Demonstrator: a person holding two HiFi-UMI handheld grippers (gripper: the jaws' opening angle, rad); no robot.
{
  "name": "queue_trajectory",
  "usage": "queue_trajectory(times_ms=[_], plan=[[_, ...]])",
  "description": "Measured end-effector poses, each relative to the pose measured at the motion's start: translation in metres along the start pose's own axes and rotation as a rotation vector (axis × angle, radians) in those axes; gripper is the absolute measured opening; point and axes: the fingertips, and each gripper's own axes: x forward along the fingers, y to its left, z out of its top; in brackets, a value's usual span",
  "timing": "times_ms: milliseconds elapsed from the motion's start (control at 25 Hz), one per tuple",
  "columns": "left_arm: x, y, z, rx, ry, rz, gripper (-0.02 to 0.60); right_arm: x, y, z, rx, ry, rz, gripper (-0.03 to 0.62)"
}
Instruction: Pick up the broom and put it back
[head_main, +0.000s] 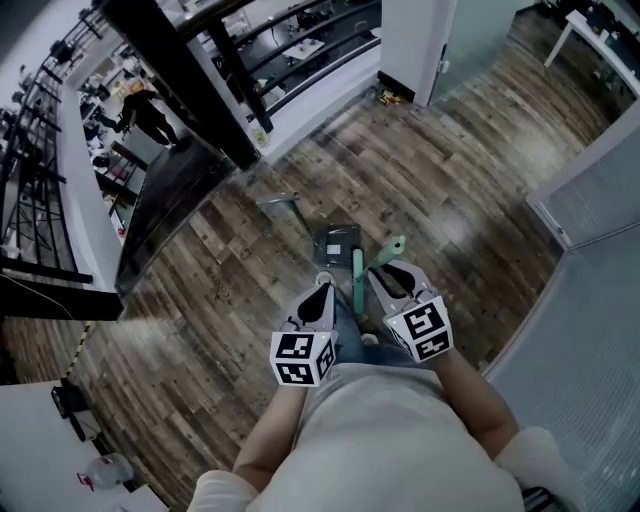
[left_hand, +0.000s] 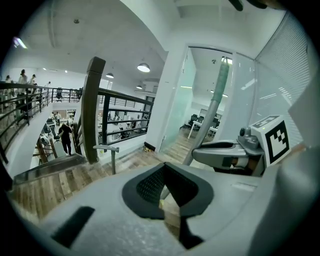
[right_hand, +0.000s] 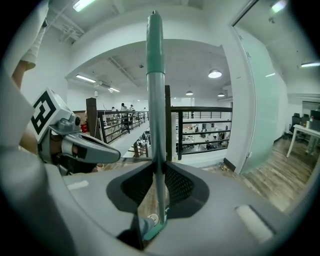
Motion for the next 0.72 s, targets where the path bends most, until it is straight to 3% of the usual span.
queue_trajectory(times_ms=[720], plan=[[-0.018,-0.035,0.0,0.001,-0.049,-0.052,0.006,-0.047,0.007,0.003,0.021,-0.059,-0.038,0.083]])
